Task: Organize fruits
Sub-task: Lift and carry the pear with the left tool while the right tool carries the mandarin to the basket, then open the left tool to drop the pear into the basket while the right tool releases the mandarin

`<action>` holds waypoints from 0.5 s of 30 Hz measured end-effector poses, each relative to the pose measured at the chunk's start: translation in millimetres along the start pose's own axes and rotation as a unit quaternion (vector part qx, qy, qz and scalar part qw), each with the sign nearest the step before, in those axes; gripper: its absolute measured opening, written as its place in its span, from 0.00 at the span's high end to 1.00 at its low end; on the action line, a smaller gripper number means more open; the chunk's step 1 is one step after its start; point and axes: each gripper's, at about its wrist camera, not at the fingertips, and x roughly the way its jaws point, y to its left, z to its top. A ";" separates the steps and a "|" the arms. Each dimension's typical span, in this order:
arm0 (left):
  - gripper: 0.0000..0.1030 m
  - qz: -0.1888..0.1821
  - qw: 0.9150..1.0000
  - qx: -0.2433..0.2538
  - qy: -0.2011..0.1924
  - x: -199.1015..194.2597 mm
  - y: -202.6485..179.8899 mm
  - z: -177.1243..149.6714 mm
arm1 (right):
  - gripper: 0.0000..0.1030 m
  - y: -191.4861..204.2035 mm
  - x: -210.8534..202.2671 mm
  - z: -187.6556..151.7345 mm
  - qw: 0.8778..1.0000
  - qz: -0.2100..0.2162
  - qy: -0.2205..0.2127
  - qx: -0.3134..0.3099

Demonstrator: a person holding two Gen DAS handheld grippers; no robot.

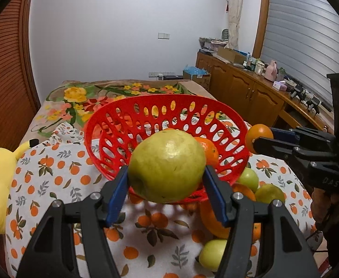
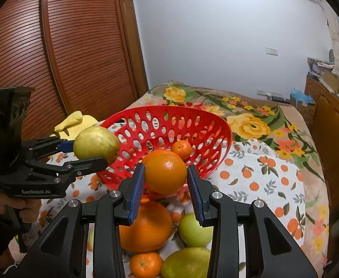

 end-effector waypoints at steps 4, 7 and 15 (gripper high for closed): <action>0.39 0.004 1.000 -0.003 0.008 9.5 4.0 1.1 | 0.64 -2.3 7.9 3.8 1.000 -0.001 0.005 -0.004; 0.39 0.005 1.000 -0.003 0.011 14.1 7.5 0.8 | 0.64 -3.6 13.2 5.8 1.000 -0.001 0.008 -0.006; 0.39 0.012 1.000 0.003 0.014 16.7 5.8 2.2 | 0.64 -3.4 23.0 9.5 1.000 -0.007 0.018 -0.014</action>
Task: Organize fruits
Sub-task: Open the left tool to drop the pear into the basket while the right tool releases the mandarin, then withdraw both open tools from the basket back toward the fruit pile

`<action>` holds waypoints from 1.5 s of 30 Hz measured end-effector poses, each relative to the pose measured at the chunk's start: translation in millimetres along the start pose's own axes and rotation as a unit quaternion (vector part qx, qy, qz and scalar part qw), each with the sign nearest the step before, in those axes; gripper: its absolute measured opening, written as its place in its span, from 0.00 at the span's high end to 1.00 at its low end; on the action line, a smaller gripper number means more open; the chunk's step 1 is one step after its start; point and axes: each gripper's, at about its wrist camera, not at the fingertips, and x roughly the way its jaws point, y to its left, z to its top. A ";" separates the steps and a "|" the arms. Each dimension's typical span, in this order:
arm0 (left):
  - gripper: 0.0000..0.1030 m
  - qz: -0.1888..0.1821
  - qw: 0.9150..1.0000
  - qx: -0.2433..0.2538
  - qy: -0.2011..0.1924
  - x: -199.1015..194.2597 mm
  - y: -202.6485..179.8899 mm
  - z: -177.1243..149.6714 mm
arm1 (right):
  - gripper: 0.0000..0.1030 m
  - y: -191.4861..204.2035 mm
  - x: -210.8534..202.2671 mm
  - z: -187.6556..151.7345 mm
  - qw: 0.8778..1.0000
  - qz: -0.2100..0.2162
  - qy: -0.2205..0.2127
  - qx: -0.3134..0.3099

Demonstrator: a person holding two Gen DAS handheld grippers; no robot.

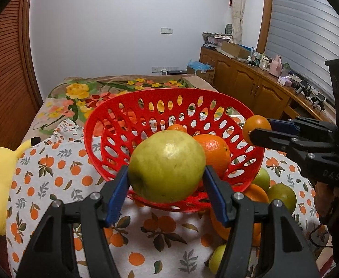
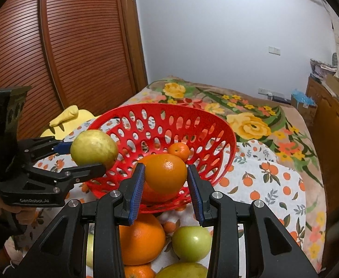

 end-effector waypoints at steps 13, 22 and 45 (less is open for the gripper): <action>0.33 0.010 0.999 -0.013 -0.032 -16.3 16.7 11.9 | 0.64 -12.0 21.2 14.0 1.000 -0.019 0.020 -0.011; 0.32 0.020 0.999 -0.028 -0.042 -24.8 30.4 11.1 | 0.64 -25.0 37.8 22.7 0.999 -0.031 0.031 0.004; 0.31 0.006 0.999 -0.021 -0.045 -48.3 15.3 -11.5 | 0.63 -18.5 -11.4 14.3 0.999 -0.037 -0.001 0.021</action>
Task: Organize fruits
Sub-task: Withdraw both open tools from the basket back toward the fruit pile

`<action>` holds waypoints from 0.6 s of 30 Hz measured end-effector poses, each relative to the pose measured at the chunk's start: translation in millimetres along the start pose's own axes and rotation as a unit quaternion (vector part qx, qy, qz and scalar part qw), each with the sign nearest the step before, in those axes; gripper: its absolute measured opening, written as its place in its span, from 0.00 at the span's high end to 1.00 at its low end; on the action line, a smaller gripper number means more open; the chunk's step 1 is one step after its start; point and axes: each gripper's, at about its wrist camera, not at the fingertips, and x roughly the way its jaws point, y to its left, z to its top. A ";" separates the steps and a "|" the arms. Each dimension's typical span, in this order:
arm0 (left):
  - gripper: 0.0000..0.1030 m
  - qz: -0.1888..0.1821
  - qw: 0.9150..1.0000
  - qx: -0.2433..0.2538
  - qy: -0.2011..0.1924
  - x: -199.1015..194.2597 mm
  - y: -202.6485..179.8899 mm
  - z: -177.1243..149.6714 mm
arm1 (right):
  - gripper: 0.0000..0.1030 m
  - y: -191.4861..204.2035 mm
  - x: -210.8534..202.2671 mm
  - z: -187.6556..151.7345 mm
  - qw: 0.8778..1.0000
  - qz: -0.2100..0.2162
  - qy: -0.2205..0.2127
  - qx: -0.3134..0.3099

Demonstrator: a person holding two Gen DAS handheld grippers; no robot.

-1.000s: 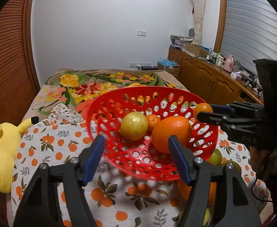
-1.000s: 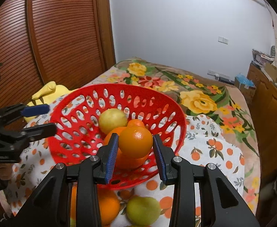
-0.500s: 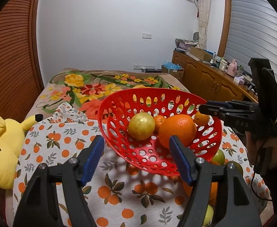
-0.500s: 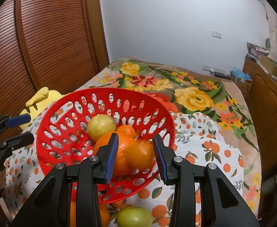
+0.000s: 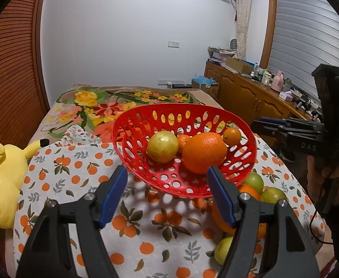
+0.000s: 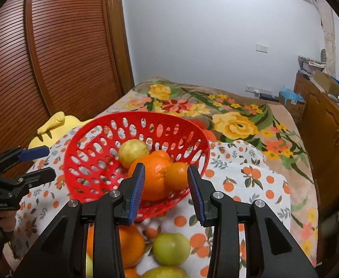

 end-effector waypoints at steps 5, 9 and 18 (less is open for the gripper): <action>0.31 -0.006 1.000 0.002 -0.002 -12.3 -8.0 -8.7 | 0.59 4.4 -24.4 -13.2 1.000 0.004 -0.010 0.009; 0.31 -0.010 1.000 0.007 -0.004 -23.1 -17.8 -15.8 | 0.58 10.7 -44.0 -27.5 1.000 0.004 -0.016 0.012; 0.31 -0.021 1.000 0.016 0.004 -39.3 -39.1 -40.9 | 0.55 24.4 -75.7 -65.5 1.000 0.003 -0.017 0.017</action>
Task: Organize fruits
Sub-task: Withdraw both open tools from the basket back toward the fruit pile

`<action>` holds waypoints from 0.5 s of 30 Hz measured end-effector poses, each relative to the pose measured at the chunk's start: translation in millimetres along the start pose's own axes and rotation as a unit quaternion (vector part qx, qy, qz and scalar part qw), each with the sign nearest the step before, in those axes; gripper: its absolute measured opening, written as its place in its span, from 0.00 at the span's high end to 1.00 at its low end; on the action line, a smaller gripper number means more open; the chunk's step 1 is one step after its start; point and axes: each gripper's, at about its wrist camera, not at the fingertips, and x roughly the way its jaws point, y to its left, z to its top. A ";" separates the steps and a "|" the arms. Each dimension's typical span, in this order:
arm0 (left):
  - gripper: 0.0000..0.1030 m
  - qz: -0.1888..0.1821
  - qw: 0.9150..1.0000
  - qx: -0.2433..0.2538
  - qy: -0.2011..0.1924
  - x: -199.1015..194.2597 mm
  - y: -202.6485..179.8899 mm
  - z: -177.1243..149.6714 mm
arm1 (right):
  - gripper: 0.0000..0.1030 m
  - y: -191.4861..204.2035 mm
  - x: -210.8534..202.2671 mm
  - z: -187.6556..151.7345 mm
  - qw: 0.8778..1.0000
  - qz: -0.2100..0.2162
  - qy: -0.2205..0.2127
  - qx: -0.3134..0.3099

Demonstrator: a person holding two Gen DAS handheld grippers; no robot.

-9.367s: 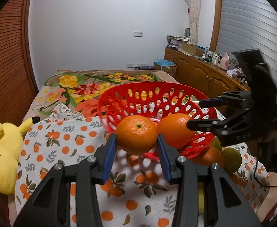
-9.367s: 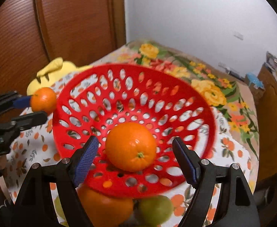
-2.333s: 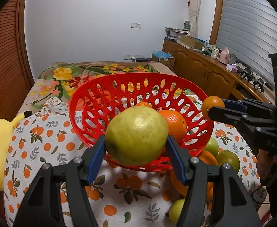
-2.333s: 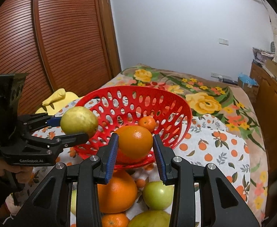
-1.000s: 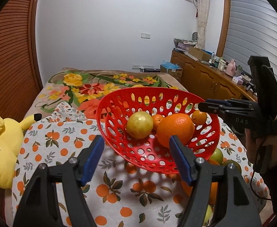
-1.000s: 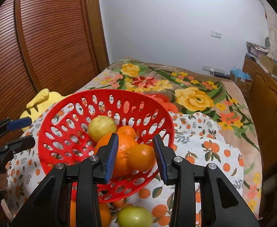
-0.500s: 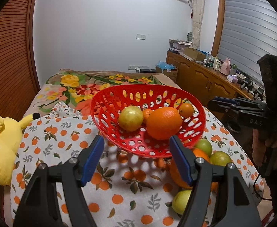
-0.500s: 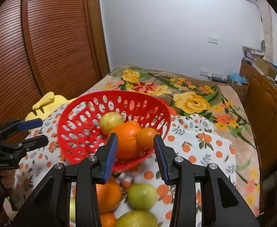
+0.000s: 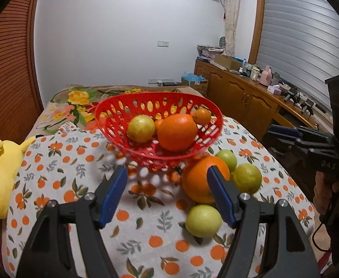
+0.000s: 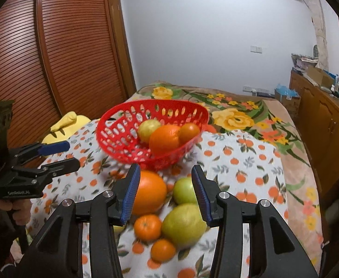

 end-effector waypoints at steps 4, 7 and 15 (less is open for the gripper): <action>0.31 -0.006 1.000 0.002 0.007 -3.2 -9.5 -11.3 | 0.54 0.4 -5.4 -19.6 1.000 -0.005 0.006 0.006; 0.31 -0.008 1.000 0.001 0.015 -1.9 -14.3 -18.9 | 0.51 -4.2 -7.1 -36.5 1.000 -0.009 0.014 0.018; 0.31 -0.018 0.998 0.002 0.054 23.4 -25.9 -41.9 | 0.50 -10.4 -3.8 -77.3 0.998 0.000 0.038 0.053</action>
